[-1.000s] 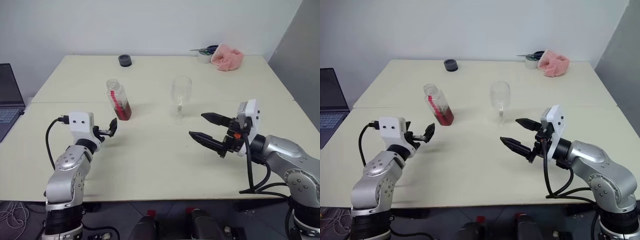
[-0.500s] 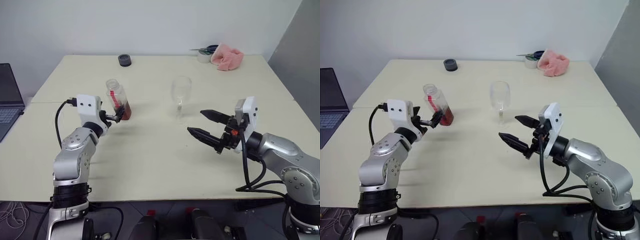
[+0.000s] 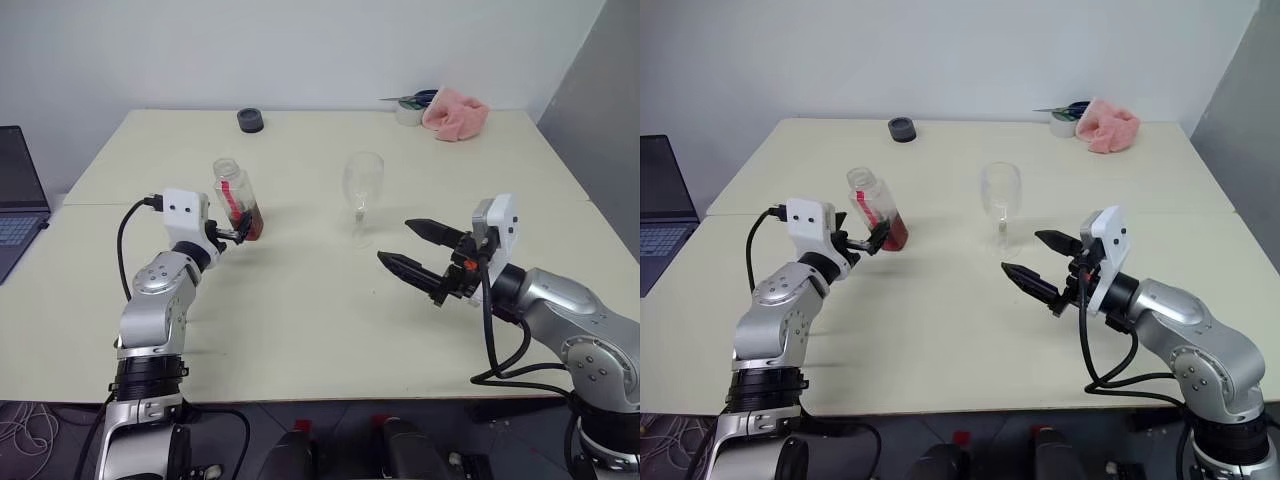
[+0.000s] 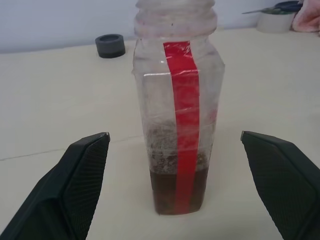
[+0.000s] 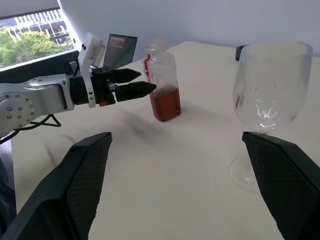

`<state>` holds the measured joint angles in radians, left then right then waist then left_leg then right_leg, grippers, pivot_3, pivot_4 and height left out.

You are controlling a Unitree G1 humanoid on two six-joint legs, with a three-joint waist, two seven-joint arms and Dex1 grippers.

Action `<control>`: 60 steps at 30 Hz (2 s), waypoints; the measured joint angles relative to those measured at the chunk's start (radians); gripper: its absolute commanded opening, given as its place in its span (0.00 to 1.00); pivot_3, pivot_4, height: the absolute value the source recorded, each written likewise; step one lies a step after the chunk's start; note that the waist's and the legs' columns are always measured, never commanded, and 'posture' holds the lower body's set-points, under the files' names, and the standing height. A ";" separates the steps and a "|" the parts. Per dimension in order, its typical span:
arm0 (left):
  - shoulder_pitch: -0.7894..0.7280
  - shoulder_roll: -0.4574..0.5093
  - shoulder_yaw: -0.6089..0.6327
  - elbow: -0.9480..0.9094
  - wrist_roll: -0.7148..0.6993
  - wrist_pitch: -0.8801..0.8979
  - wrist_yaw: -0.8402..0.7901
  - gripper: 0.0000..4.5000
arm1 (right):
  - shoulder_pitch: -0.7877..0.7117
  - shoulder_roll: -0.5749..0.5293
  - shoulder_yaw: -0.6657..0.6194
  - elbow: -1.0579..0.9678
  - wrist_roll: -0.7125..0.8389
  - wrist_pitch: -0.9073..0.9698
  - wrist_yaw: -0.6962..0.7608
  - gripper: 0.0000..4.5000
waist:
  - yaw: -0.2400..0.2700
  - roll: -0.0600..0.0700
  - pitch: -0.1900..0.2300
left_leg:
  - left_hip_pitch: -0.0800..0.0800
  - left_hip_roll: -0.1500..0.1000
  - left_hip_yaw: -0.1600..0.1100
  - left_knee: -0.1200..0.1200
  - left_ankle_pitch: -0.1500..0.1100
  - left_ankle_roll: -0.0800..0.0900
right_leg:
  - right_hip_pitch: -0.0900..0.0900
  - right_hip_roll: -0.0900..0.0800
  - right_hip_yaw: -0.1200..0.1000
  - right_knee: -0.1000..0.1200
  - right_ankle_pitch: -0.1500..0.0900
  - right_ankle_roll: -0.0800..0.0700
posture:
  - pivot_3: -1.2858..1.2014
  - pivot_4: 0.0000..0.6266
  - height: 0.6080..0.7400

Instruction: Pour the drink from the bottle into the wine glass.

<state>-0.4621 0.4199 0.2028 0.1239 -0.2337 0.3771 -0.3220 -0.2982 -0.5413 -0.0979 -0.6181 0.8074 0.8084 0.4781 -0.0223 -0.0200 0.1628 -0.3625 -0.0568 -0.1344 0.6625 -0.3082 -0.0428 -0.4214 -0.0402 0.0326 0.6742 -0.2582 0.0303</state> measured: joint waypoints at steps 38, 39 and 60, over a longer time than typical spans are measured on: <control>-0.250 -0.022 -0.053 0.576 0.089 -0.409 -0.080 0.38 | -0.045 0.022 -0.007 0.003 0.027 0.009 -0.165 1.00 | -0.003 0.000 0.000 | -0.001 -0.001 0.000 0.000 0.000 0.000 | -0.001 -0.001 0.000 0.000 0.000 0.000 | 0.52 0.24 1.00; -0.255 -0.019 -0.060 0.577 0.099 -0.407 -0.080 0.38 | -0.047 0.026 -0.007 0.003 0.024 0.009 -0.171 1.00 | -0.003 0.000 0.000 | -0.001 -0.001 0.000 0.000 0.000 0.000 | -0.001 -0.001 0.000 0.000 0.000 0.000 | 0.52 0.24 1.00; -0.646 0.017 -0.333 0.744 0.385 -0.610 -0.200 0.38 | -0.095 0.197 0.129 0.159 -0.356 -0.263 -0.196 1.00 | -0.008 -0.002 0.001 | -0.002 -0.002 0.002 0.000 0.000 0.000 | -0.004 0.000 0.001 0.002 0.000 0.000 | 0.52 0.24 1.00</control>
<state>-1.1079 0.4366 -0.1300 0.8682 0.1511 -0.2325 -0.5222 -0.3933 -0.3439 0.0311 -0.4591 0.4511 0.5455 0.2820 -0.0303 -0.0224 0.1637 -0.3649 -0.0588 -0.1322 0.6623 -0.3082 -0.0427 -0.4259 -0.0403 0.0339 0.6757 -0.2582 0.0306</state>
